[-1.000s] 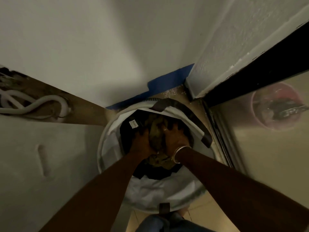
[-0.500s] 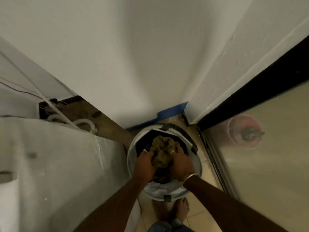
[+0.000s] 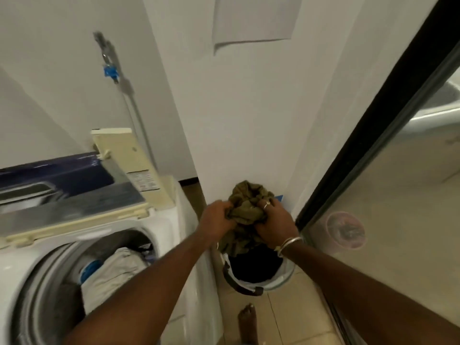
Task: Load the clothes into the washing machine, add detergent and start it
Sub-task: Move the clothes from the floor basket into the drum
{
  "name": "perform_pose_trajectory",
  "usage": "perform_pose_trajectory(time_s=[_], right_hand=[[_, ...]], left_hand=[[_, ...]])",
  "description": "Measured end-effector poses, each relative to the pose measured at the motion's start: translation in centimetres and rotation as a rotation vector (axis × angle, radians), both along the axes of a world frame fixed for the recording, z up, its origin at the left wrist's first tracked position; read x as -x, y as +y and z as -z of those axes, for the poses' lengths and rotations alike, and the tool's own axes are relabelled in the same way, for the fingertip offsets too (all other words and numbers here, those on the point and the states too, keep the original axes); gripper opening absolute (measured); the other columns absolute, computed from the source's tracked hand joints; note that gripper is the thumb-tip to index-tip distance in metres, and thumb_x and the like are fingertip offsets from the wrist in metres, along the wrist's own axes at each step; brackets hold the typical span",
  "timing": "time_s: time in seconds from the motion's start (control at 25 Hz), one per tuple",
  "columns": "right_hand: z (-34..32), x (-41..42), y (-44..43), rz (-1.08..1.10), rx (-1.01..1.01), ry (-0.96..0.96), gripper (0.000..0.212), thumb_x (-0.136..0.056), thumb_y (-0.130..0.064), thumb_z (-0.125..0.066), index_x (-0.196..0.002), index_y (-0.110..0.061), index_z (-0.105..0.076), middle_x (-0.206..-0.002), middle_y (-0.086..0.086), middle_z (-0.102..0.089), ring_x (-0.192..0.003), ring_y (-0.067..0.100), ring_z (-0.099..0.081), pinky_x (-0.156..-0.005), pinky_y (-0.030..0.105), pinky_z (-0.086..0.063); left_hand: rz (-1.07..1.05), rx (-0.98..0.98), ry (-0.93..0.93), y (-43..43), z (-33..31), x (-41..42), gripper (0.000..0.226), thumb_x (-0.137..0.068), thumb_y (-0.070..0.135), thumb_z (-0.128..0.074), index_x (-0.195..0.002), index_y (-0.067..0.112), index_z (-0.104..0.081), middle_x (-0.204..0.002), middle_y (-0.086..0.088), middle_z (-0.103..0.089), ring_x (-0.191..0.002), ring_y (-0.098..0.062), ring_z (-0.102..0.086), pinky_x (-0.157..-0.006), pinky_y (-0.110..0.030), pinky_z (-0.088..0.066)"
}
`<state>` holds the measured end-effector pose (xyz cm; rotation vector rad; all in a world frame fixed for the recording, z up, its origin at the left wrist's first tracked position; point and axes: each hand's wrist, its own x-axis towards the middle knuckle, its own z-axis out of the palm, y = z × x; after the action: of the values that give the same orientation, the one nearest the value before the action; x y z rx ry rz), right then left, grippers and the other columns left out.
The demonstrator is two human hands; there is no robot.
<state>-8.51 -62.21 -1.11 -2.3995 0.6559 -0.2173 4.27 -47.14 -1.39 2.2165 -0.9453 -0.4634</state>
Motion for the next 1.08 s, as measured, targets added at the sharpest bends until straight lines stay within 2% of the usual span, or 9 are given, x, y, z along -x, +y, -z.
perform_pose_trajectory(time_s=[0.12, 0.2, 0.28, 0.36, 0.44, 0.6, 0.8, 0.96, 1.08], right_hand=[[-6.5, 0.8, 3.0, 0.020, 0.083, -0.150, 0.045, -0.081, -0.028, -0.067, -0.125, -0.023, -0.059, -0.117, 0.009, -0.059, -0.098, 0.032, -0.062, -0.082, 0.034, -0.051], [-11.1, 1.1, 4.8, 0.031, 0.132, -0.250, 0.045, -0.081, -0.031, -0.065, -0.125, -0.023, -0.058, -0.117, 0.007, -0.060, -0.101, 0.028, -0.060, -0.084, 0.033, -0.050], [-15.4, 1.0, 6.8, 0.024, 0.169, -0.315, 0.046, -0.077, -0.030, -0.064, -0.122, -0.025, -0.057, -0.114, 0.006, -0.060, -0.098, 0.027, -0.060, -0.081, 0.033, -0.053], [-19.3, 0.4, 9.3, -0.016, 0.190, -0.377, 0.045, -0.075, -0.028, -0.064, -0.119, -0.026, -0.058, -0.110, 0.005, -0.060, -0.095, 0.027, -0.061, -0.078, 0.033, -0.054], [-22.7, -0.7, 12.3, -0.056, 0.194, -0.429, 0.041, -0.073, -0.027, -0.064, -0.114, -0.026, -0.058, -0.107, 0.003, -0.061, -0.091, 0.024, -0.061, -0.076, 0.033, -0.054], [-26.2, -3.3, 18.8, -0.140, 0.183, -0.496, 0.035, -0.071, -0.028, -0.063, -0.106, -0.028, -0.058, -0.102, -0.001, -0.060, -0.086, 0.020, -0.059, -0.072, 0.030, -0.053], [-23.4, -7.2, 27.9, -0.250, 0.107, -0.460, 0.035, -0.072, -0.028, -0.064, -0.107, -0.027, -0.060, -0.103, 0.000, -0.062, -0.088, 0.020, -0.060, -0.074, 0.029, -0.053], [-17.4, -10.4, 34.2, -0.307, 0.042, -0.368, 0.044, -0.072, -0.031, -0.067, -0.114, -0.025, -0.060, -0.113, 0.002, -0.062, -0.097, 0.022, -0.061, -0.077, 0.023, -0.044], [-12.2, -12.5, 37.4, -0.306, -0.029, -0.255, 0.046, -0.075, -0.039, -0.066, -0.120, -0.029, -0.058, -0.120, 0.000, -0.063, -0.102, 0.020, -0.061, -0.086, 0.028, -0.050]], left_hand=[[-0.063, 0.080, -0.085, 3.3, -7.0, 1.1, 0.013, -0.076, 0.029, -0.074, -0.083, 0.018, -0.072, -0.078, 0.004, -0.067, -0.071, -0.006, -0.061, -0.064, -0.024, -0.046], [-0.123, 0.139, -0.136, 5.5, -11.9, 1.6, 0.025, -0.072, 0.024, -0.077, -0.097, 0.022, -0.075, -0.088, 0.003, -0.069, -0.080, -0.009, -0.062, -0.072, -0.023, -0.049], [-0.189, 0.169, -0.172, 8.1, -16.5, 1.9, 0.034, -0.070, 0.023, -0.077, -0.104, 0.026, -0.072, -0.095, 0.000, -0.067, -0.085, -0.014, -0.062, -0.075, -0.028, -0.054], [-0.220, 0.190, -0.198, 11.1, -20.8, 2.2, 0.032, -0.072, 0.026, -0.075, -0.103, 0.027, -0.071, -0.093, 0.000, -0.067, -0.083, -0.016, -0.065, -0.070, -0.033, -0.058], [-0.249, 0.211, -0.244, 14.2, -24.3, 2.3, 0.027, -0.074, 0.026, -0.075, -0.100, 0.026, -0.070, -0.089, 0.004, -0.068, -0.081, -0.014, -0.066, -0.068, -0.030, -0.057], [-0.358, 0.208, -0.329, 21.4, -28.5, 1.5, 0.027, -0.075, 0.026, -0.077, -0.101, 0.022, -0.071, -0.090, 0.001, -0.067, -0.081, -0.015, -0.064, -0.071, -0.032, -0.058], [-0.453, 0.180, -0.274, 31.4, -25.9, -0.7, 0.027, -0.069, 0.029, -0.077, -0.095, 0.023, -0.074, -0.083, 0.007, -0.072, -0.075, -0.008, -0.067, -0.071, -0.031, -0.058], [-0.481, 0.133, -0.185, 38.2, -20.0, -3.3, 0.027, -0.068, 0.023, -0.079, -0.095, 0.024, -0.075, -0.086, 0.008, -0.072, -0.078, -0.008, -0.067, -0.074, -0.028, -0.057], [-0.498, 0.066, -0.100, 41.7, -14.9, -5.2, 0.024, -0.067, 0.020, -0.080, -0.091, 0.023, -0.075, -0.083, 0.009, -0.069, -0.077, -0.011, -0.065, -0.068, -0.024, -0.050]])
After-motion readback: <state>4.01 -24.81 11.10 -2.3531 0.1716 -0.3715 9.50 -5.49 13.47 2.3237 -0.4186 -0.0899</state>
